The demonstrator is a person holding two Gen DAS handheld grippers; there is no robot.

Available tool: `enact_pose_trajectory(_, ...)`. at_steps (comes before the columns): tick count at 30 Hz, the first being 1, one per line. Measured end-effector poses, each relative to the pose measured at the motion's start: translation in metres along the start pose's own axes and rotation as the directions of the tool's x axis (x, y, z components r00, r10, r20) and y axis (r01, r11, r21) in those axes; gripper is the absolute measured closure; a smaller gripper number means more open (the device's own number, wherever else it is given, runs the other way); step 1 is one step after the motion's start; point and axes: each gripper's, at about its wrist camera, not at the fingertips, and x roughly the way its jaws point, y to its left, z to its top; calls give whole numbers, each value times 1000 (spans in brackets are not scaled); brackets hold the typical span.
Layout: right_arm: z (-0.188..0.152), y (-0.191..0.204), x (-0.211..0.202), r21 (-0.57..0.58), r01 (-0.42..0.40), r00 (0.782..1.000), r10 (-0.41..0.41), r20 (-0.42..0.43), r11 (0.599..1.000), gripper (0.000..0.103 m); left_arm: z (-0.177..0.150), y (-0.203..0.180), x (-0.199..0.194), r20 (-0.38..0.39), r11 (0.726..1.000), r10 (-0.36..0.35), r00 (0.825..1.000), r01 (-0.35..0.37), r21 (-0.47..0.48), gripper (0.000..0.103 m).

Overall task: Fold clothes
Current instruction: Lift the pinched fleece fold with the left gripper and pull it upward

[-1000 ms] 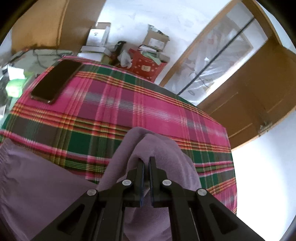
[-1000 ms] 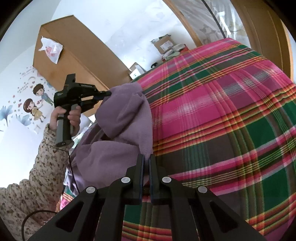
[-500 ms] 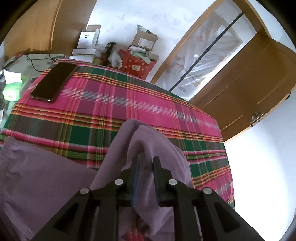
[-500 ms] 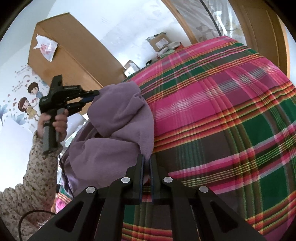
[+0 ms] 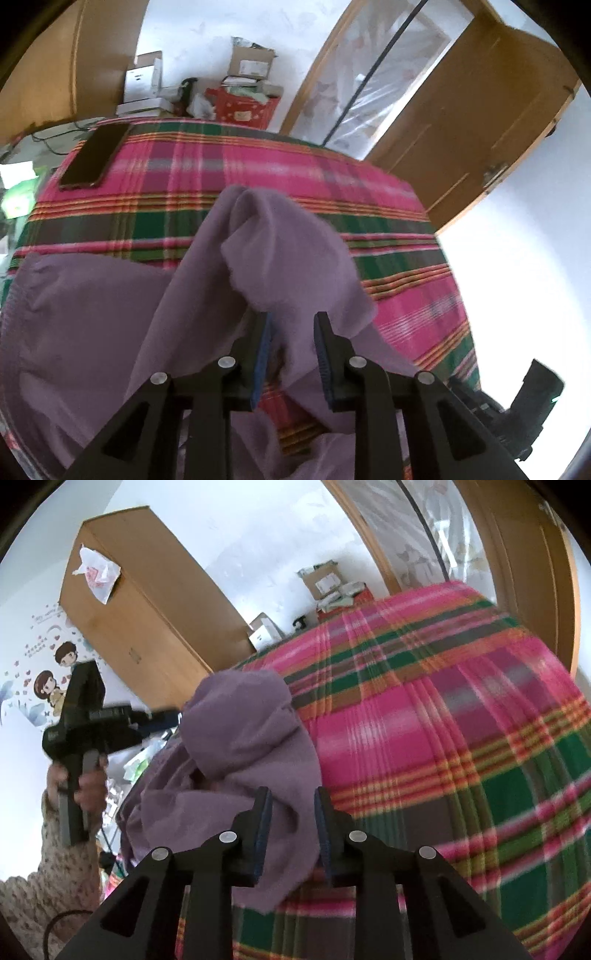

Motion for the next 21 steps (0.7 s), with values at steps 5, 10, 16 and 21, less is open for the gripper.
enact_pose_trajectory(5,29,2,27,-67,-10,1000,8,-30,998,76,-6,3,14,-51,1000,-4,999,4,1,78)
enact_pose_trajectory(10,53,8,68,-138,-64,991,46,-130,988,73,-9,5,22,-74,1000,-8,997,8,1,78)
enact_pose_trajectory(16,66,17,109,-249,-36,984,-10,-179,968,70,-8,7,35,-96,999,-36,995,35,-14,78)
enact_pose_trajectory(21,71,16,129,-268,-60,978,3,-209,962,67,-8,5,40,-106,999,-42,993,42,2,78)
